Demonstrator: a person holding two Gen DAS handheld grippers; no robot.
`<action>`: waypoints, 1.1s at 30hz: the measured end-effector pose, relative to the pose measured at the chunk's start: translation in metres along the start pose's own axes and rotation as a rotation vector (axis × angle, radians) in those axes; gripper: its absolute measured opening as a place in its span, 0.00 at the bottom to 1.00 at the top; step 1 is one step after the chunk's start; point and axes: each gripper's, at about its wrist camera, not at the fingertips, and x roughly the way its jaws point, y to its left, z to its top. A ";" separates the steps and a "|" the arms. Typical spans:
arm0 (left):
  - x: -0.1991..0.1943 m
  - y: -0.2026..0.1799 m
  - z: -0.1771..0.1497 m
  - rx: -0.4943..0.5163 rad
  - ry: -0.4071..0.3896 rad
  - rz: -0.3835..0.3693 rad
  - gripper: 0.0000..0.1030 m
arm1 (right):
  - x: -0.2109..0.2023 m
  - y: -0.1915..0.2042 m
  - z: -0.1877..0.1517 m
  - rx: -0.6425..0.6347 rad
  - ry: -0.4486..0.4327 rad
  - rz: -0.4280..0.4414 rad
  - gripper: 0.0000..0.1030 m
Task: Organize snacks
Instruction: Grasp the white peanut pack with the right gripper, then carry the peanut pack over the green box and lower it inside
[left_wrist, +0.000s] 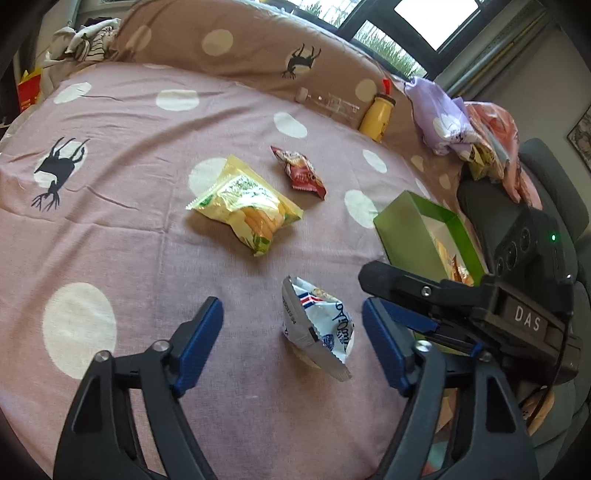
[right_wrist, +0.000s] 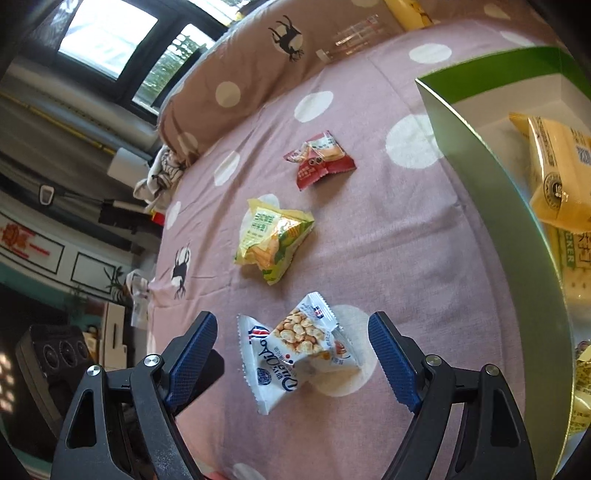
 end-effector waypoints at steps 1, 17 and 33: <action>0.003 0.000 0.000 0.002 0.011 0.006 0.66 | 0.004 -0.001 0.000 -0.001 0.015 0.004 0.82; 0.023 -0.015 -0.010 0.103 0.062 0.022 0.30 | 0.045 -0.001 -0.003 -0.024 0.134 -0.027 0.82; 0.000 -0.035 -0.011 0.160 -0.071 -0.021 0.27 | 0.005 0.019 -0.008 -0.084 -0.016 -0.044 0.64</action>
